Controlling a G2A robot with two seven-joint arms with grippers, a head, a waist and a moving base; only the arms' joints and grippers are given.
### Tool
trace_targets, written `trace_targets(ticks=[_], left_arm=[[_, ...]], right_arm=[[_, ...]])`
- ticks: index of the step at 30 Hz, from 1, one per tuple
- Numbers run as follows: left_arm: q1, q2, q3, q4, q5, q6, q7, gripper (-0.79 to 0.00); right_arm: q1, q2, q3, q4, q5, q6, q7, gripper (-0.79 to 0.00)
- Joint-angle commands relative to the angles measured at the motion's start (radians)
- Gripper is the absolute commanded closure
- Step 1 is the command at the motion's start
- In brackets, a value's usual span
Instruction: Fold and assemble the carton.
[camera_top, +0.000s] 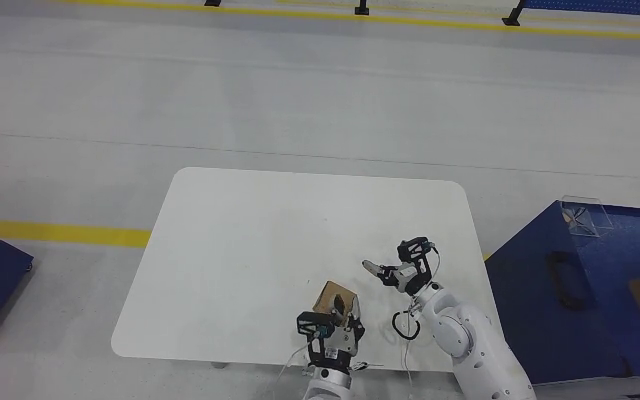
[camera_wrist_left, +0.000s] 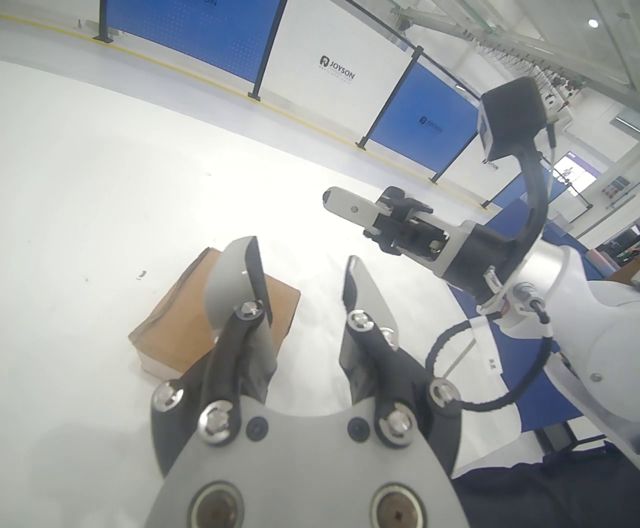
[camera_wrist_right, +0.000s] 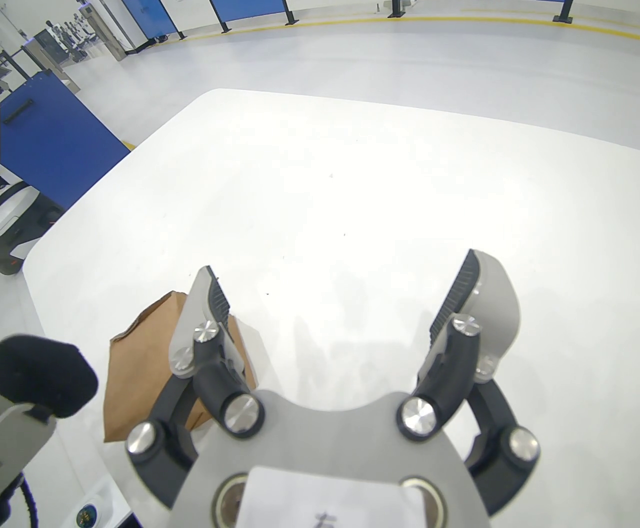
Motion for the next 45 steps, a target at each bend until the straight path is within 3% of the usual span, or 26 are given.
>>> trace_targets(ticks=[1, 7, 9, 12, 18, 20, 24, 30, 32, 38, 39, 40, 43, 45], left_arm=[[-0.011, -0.001, 0.004, 0.024, 0.009, 0.028, -0.017, 0.0], [-0.023, -0.006, 0.018, 0.033, 0.02, 0.096, -0.028, 0.0], [-0.006, -0.007, 0.014, 0.001, -0.031, 0.065, 0.044, 0.0], [0.002, -0.001, 0.013, -0.009, -0.067, 0.038, 0.066, 0.0], [-0.04, -0.008, 0.033, 0.066, -0.02, 0.159, -0.037, 0.0], [-0.04, -0.015, 0.037, 0.06, -0.027, 0.169, -0.001, 0.0], [-0.025, -0.011, 0.035, 0.031, -0.09, 0.099, 0.101, 0.0], [-0.051, -0.017, 0.044, 0.087, -0.082, 0.171, 0.031, 0.0], [-0.043, -0.02, 0.041, 0.06, -0.113, 0.142, 0.098, 0.0], [-0.012, 0.0, 0.043, 0.001, -0.213, -0.059, 0.424, 0.0], [-0.012, 0.0, 0.043, 0.001, -0.213, -0.059, 0.424, -0.606], [-0.013, 0.0, 0.044, 0.0, -0.207, -0.048, 0.4, 0.0], [-0.012, 0.0, 0.043, 0.0, -0.215, -0.062, 0.432, -0.03], [-0.012, 0.0, 0.043, 0.001, -0.213, -0.059, 0.424, -0.136]], right_arm=[[0.0, 0.0, 0.0, 0.0, 0.0, 0.0, 0.0, -0.785], [0.0, 0.0, 0.0, 0.0, 0.0, 0.0, 0.0, -0.785], [0.0, 0.0, 0.0, 0.0, 0.0, 0.0, 0.0, -0.785], [0.0, 0.0, 0.0, 0.0, 0.0, 0.0, 0.0, -0.785], [0.0, 0.0, 0.0, 0.0, 0.0, 0.0, 0.0, -0.785], [0.0, 0.0, 0.0, 0.0, 0.0, 0.0, 0.0, -0.785], [0.0, 0.0, 0.0, 0.0, 0.0, 0.0, 0.0, -0.785], [0.0, 0.0, 0.0, 0.0, 0.0, 0.0, 0.0, -0.785], [0.0, 0.0, 0.0, 0.0, 0.0, 0.0, 0.0, -0.785], [0.0, 0.0, 0.0, 0.0, 0.0, 0.0, 0.0, -0.785], [0.0, 0.0, 0.0, 0.0, 0.0, 0.0, 0.0, -0.785], [0.0, 0.0, 0.0, 0.0, 0.0, 0.0, 0.0, -0.784], [0.0, 0.0, 0.0, 0.0, 0.0, 0.0, 0.0, -0.784], [0.0, 0.0, 0.0, 0.0, 0.0, 0.0, 0.0, -0.784]])
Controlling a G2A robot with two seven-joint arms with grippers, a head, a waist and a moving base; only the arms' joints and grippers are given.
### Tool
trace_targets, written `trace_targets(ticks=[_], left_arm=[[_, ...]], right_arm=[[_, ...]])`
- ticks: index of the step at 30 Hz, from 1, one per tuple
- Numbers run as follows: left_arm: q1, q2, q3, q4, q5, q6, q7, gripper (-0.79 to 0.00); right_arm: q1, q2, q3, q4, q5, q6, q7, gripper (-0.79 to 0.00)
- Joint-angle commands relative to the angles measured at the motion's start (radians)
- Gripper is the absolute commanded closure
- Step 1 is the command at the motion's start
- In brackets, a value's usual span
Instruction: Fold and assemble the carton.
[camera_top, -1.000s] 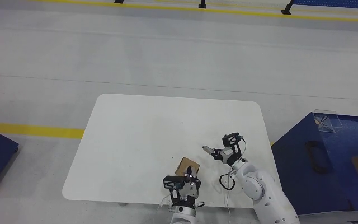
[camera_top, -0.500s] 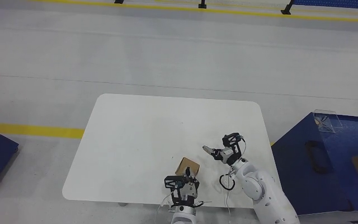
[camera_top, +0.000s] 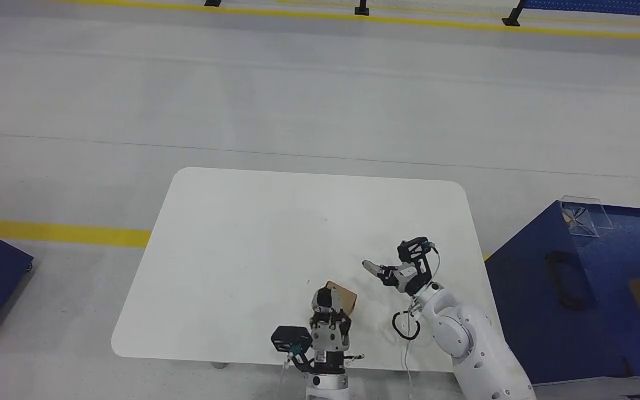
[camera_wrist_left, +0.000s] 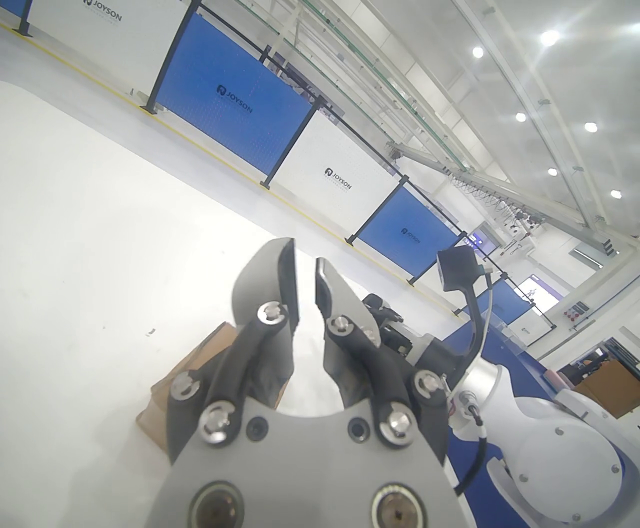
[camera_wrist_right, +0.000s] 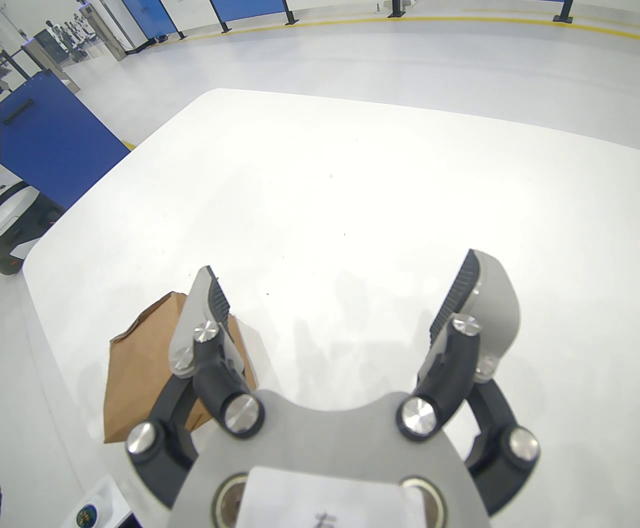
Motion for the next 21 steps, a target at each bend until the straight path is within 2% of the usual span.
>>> trace_targets(ticks=[1, 4, 7, 8, 10, 21], left_arm=[[0.0, 0.0, 0.0, 0.0, 0.0, 0.0, 0.0, -0.221], [0.0, 0.0, 0.0, 0.0, 0.0, 0.0, 0.0, -0.412], [0.0, 0.0, 0.0, 0.0, 0.0, 0.0, 0.0, -0.555], [0.0, 0.0, 0.0, 0.0, 0.0, 0.0, 0.0, -0.577], [0.0, 0.0, 0.0, 0.0, 0.0, 0.0, 0.0, -0.603], [0.0, 0.0, 0.0, 0.0, 0.0, 0.0, 0.0, -0.603]], right_arm=[[0.0, 0.0, 0.0, 0.0, 0.0, 0.0, 0.0, -0.785], [0.0, 0.0, 0.0, 0.0, 0.0, 0.0, 0.0, -0.784], [0.0, 0.0, 0.0, 0.0, 0.0, 0.0, 0.0, -0.784], [0.0, 0.0, 0.0, 0.0, 0.0, 0.0, 0.0, -0.784], [0.0, 0.0, 0.0, 0.0, 0.0, 0.0, 0.0, -0.784], [0.0, 0.0, 0.0, 0.0, 0.0, 0.0, 0.0, -0.784]])
